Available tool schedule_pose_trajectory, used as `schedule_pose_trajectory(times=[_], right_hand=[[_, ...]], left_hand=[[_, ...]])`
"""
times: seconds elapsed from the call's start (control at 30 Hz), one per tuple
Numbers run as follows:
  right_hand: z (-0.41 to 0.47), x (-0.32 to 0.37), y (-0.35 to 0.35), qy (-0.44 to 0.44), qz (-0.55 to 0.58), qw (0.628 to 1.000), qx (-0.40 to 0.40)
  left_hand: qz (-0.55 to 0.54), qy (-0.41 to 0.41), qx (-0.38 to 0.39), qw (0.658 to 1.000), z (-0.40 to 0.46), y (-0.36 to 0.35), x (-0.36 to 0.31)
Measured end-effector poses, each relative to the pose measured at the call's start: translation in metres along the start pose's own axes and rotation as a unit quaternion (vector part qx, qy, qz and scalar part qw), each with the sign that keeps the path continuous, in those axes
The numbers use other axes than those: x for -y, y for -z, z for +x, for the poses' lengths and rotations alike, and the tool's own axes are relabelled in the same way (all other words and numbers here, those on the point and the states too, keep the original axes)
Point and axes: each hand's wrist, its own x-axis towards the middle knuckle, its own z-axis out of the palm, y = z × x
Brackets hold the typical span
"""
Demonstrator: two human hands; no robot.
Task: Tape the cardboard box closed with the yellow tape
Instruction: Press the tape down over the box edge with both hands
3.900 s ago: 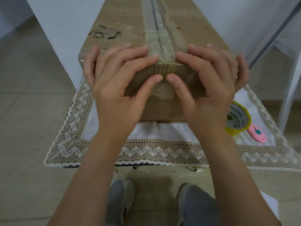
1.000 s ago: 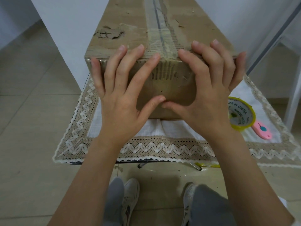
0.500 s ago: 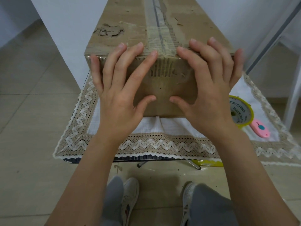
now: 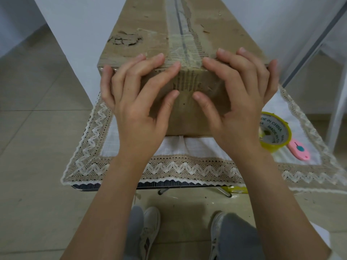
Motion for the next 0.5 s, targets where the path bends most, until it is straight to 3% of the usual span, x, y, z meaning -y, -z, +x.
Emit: schedule_pose_trajectory(times=[0.5], right_hand=[[0.001,-0.007,0.013,0.038,-0.083,0.989,0.113]], left_hand=[[0.053,-0.039,0.099,0.993,-0.003,0.008,-0.002]])
